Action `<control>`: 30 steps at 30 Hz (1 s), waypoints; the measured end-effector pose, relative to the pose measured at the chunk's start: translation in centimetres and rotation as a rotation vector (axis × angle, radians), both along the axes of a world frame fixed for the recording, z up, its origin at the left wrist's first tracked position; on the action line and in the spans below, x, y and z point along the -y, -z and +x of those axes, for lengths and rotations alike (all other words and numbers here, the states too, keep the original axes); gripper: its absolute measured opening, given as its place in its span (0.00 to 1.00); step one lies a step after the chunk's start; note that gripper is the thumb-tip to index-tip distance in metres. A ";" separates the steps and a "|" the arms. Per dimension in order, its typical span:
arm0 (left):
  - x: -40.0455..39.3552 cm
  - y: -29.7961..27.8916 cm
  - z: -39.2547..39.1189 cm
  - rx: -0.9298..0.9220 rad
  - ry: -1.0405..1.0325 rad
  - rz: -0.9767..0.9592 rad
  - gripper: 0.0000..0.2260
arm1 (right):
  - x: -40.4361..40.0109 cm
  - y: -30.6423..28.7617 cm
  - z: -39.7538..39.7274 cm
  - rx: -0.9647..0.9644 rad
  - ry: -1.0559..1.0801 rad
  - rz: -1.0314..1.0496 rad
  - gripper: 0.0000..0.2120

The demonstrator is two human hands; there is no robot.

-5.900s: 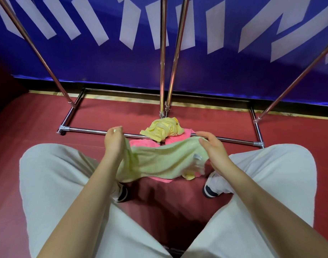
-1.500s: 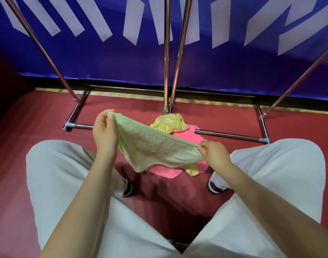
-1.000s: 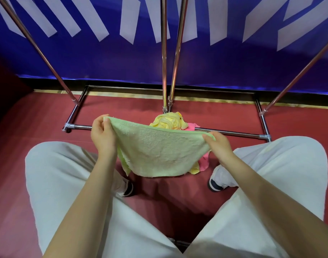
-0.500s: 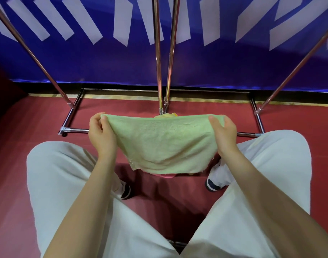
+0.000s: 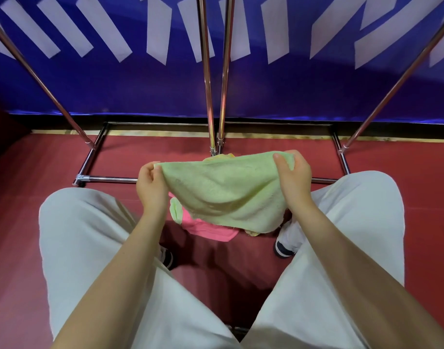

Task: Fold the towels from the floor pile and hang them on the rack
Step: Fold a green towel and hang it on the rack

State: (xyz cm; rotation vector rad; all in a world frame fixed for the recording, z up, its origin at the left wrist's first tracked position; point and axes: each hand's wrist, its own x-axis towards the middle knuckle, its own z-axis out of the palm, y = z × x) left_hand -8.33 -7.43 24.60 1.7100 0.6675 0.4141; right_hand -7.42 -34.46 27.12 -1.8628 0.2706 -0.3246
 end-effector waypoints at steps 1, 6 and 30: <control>0.2 0.0 0.1 -0.004 0.026 0.013 0.07 | 0.0 0.1 0.1 -0.019 0.007 0.016 0.07; 1.4 0.2 0.3 -0.072 0.085 -0.011 0.06 | -0.6 1.4 0.7 -0.250 0.066 0.229 0.08; 5.6 -2.9 -1.1 -0.028 0.210 -0.763 0.12 | -10.5 -1.3 -0.6 -0.220 -0.585 0.412 0.10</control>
